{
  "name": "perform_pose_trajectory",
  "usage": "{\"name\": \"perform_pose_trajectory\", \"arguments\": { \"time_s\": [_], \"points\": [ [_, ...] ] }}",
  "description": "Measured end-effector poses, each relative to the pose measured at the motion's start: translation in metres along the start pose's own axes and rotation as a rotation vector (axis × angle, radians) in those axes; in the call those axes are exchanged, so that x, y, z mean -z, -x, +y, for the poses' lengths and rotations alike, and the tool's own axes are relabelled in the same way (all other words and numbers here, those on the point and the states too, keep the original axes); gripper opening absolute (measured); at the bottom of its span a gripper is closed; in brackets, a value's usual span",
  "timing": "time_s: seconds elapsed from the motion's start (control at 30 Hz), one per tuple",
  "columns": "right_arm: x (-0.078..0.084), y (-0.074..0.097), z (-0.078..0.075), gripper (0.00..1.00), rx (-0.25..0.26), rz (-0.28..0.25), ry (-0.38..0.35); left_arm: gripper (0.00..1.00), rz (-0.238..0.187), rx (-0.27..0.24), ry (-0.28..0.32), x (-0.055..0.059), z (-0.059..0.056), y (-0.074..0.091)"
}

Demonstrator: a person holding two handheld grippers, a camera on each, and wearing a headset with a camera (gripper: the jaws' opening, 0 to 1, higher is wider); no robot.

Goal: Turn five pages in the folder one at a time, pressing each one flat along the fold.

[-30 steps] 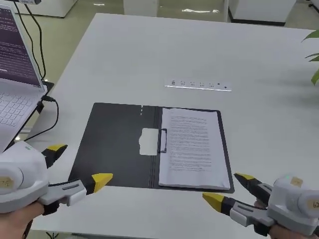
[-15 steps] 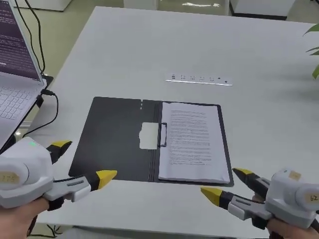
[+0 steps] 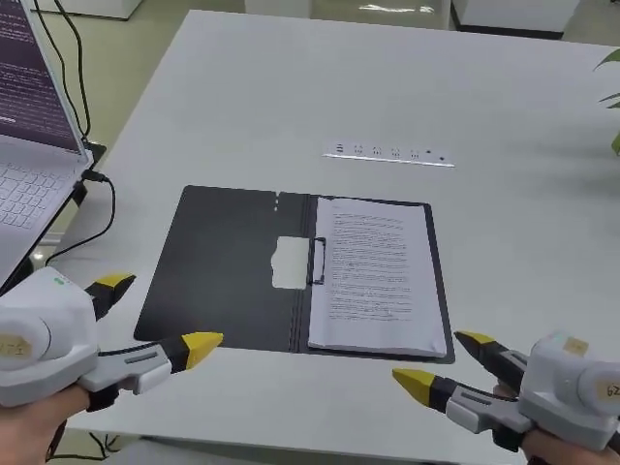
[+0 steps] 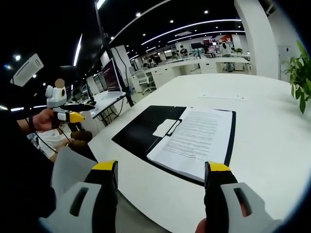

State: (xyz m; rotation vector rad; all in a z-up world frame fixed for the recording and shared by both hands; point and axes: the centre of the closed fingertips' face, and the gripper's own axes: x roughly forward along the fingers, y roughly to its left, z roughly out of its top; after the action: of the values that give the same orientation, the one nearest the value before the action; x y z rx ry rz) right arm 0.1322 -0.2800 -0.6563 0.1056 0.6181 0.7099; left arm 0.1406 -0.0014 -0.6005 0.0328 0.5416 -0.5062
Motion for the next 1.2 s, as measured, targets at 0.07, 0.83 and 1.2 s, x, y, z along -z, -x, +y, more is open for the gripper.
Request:
{"name": "perform_pose_trajectory", "arguments": {
  "time_s": [0.07, 0.83, 1.2],
  "points": [
    [0.001, -0.001, 0.000, 0.72, 0.000, 0.005, 0.004, 0.82, -0.002, 0.005, 0.000, -0.001, -0.002, -0.002],
    [0.017, 0.018, 0.000, 0.73, 0.025, 0.006, -0.013, 0.81, 0.031, 0.189, -0.080, -0.019, -0.065, -0.058],
    [0.016, 0.025, -0.008, 0.73, 0.033, -0.002, -0.016, 0.79, 0.067, 0.281, -0.134, -0.011, -0.099, -0.087]
  ]
}}
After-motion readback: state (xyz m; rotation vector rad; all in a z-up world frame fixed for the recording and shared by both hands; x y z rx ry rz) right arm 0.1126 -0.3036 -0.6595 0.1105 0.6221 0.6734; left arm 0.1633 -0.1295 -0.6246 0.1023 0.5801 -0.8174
